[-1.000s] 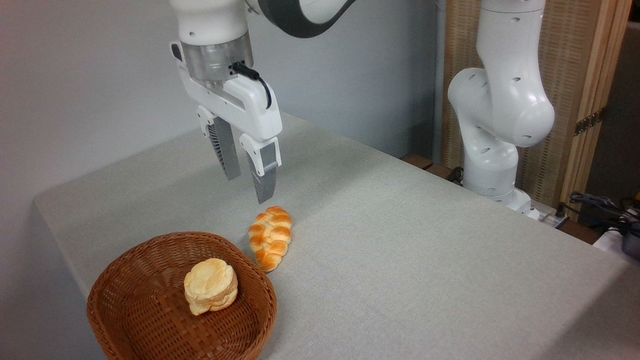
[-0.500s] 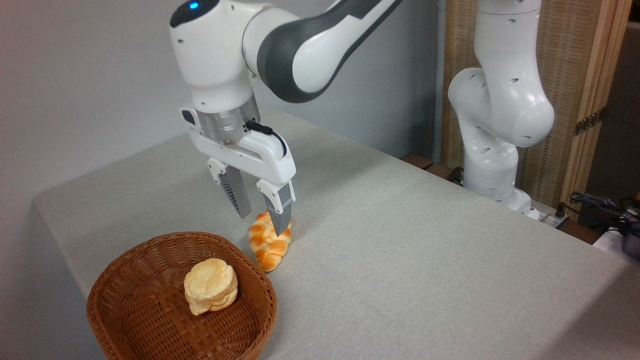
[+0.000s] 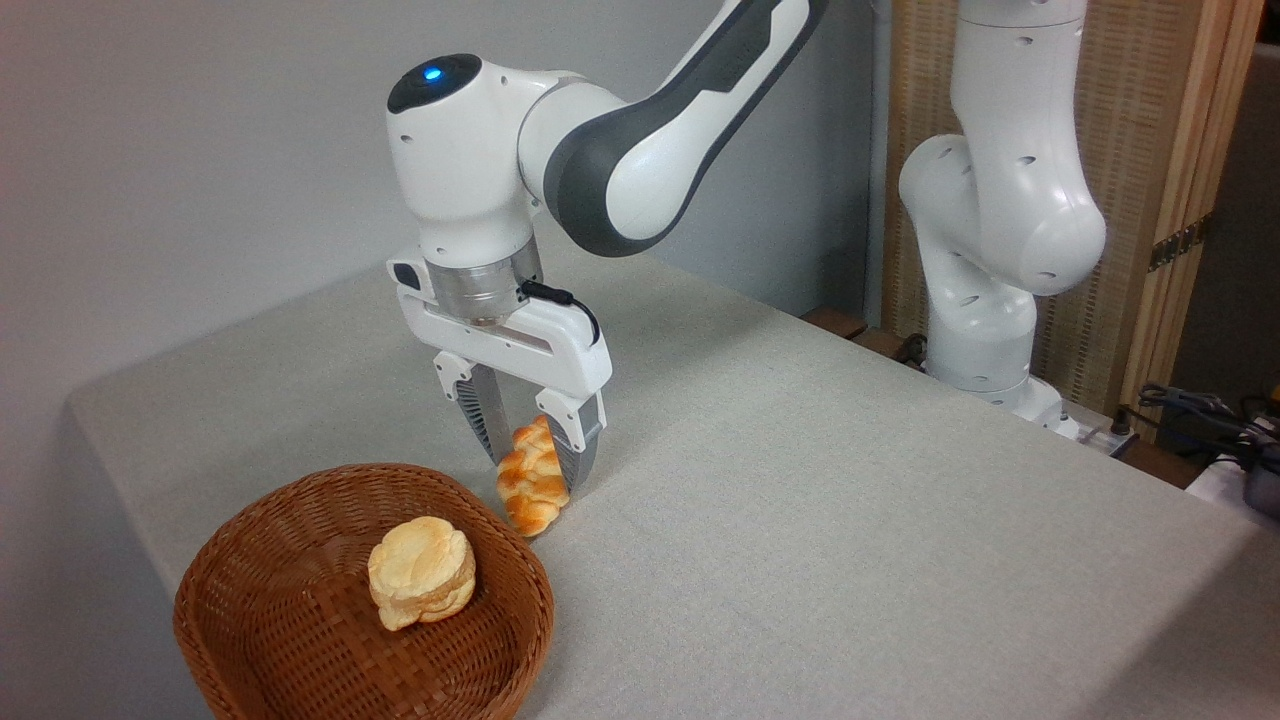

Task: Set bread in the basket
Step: 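Lift the braided roll off the table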

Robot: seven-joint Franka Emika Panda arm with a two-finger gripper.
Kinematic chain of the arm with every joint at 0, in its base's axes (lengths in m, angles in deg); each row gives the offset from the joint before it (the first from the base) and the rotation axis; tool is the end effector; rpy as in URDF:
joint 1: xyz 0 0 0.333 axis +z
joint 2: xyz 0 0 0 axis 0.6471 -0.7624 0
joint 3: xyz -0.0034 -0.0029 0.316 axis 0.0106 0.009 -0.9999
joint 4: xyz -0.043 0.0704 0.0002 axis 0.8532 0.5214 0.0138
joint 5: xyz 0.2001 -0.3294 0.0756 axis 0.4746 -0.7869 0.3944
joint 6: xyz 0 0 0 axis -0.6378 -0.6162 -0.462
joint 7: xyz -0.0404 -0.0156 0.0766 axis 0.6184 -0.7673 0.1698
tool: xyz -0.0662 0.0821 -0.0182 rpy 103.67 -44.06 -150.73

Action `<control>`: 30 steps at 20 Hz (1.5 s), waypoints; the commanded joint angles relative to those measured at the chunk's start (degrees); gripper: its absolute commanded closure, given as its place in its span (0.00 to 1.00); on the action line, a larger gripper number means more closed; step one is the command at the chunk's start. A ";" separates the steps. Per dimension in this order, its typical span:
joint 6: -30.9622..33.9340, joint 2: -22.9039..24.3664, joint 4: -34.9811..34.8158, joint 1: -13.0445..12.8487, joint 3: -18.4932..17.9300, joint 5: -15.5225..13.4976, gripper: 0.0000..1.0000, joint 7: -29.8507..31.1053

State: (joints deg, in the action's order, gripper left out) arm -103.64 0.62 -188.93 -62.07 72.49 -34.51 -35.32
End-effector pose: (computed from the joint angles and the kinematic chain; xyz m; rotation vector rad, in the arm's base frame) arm 0.5163 -0.1249 0.4151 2.9623 -0.7581 -0.0446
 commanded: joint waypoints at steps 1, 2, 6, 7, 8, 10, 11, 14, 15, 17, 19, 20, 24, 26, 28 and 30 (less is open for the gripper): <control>-2.10 0.95 -1.55 -1.72 -0.34 1.14 0.00 1.38; -2.19 0.86 -1.55 -1.72 -0.26 1.14 0.00 1.29; -2.28 0.77 -1.38 -2.08 -0.34 1.14 0.00 1.29; -2.28 0.77 -1.38 -2.08 -0.34 1.14 0.00 1.38; -2.28 0.69 -1.38 -2.16 -0.34 1.23 0.00 1.29; -2.37 0.51 -1.47 -2.69 -0.34 1.76 0.15 0.68; -2.37 0.51 -1.47 -2.69 -0.34 2.98 0.35 0.15; -2.28 -0.02 -1.38 -2.87 -0.26 3.69 0.70 -0.20; -2.28 -0.02 -1.38 -2.87 -0.34 3.69 0.71 -0.20; -2.28 -0.02 -1.38 -2.95 -0.26 3.69 0.71 -0.29; -2.28 -0.02 -1.38 -2.96 -0.26 3.69 0.71 -0.29; -2.19 0.07 -1.38 -2.87 -0.34 3.69 0.71 -0.47; -2.28 0.07 -1.29 -2.87 -0.26 3.69 0.71 -0.47; -2.19 0.07 -1.03 -2.87 -0.34 3.69 0.71 -0.55; -1.67 0.25 0.28 -2.60 -0.96 3.43 0.72 -3.01; -0.96 0.42 0.99 -2.52 -0.96 3.34 0.72 -3.19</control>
State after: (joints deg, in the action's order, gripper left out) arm -104.89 0.40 -188.77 -64.53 72.24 -31.42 -36.85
